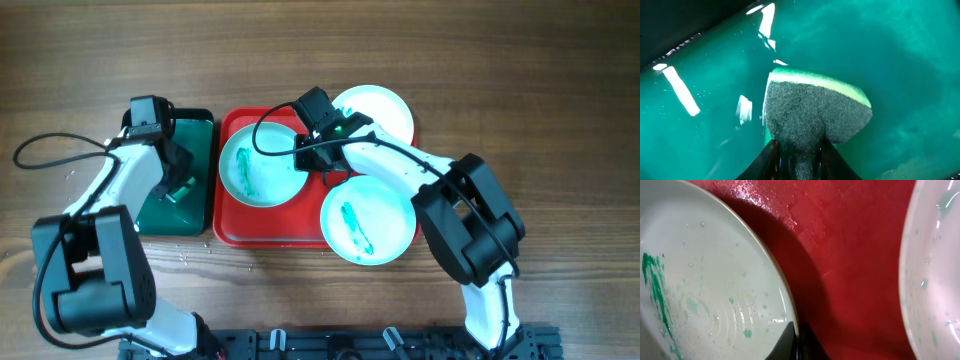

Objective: Clean dirty plates on tray and stack at the side
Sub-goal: 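Lift the sponge with the left gripper and move it onto the left plate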

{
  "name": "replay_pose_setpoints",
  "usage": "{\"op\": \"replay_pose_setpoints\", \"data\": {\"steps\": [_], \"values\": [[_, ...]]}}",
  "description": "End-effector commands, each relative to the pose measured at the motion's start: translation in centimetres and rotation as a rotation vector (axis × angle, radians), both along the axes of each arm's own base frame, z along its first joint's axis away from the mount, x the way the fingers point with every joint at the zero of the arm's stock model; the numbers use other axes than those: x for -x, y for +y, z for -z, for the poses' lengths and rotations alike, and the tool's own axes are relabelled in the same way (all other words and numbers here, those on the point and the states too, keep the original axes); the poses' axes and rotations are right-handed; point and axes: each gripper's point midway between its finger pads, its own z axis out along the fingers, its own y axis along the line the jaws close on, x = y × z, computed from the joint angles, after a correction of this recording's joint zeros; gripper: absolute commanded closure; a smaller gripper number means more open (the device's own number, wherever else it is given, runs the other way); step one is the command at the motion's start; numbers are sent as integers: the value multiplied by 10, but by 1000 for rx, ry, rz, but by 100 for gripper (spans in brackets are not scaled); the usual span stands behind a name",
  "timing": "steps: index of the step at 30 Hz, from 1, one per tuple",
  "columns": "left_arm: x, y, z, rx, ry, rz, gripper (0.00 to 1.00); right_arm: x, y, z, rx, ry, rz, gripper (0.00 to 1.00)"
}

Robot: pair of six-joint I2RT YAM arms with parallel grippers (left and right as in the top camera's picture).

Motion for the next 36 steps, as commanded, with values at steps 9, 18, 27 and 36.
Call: {"op": "replay_pose_setpoints", "data": {"steps": [9, 18, 27, 36], "values": [[9, -8, 14, 59, 49, 13, 96, -1, 1, 10, 10, 11, 2, 96], [-37, -34, -97, 85, -174, 391, 96, -2, 2, -12, 11, -50, -90, 96], [-31, -117, -111, 210, -207, 799, 96, 7, -5, -11, -8, 22, -93, 96], [-19, -130, -1, 209, 117, 674, 96, 2, -11, -10, -18, 34, -74, 96]]}}
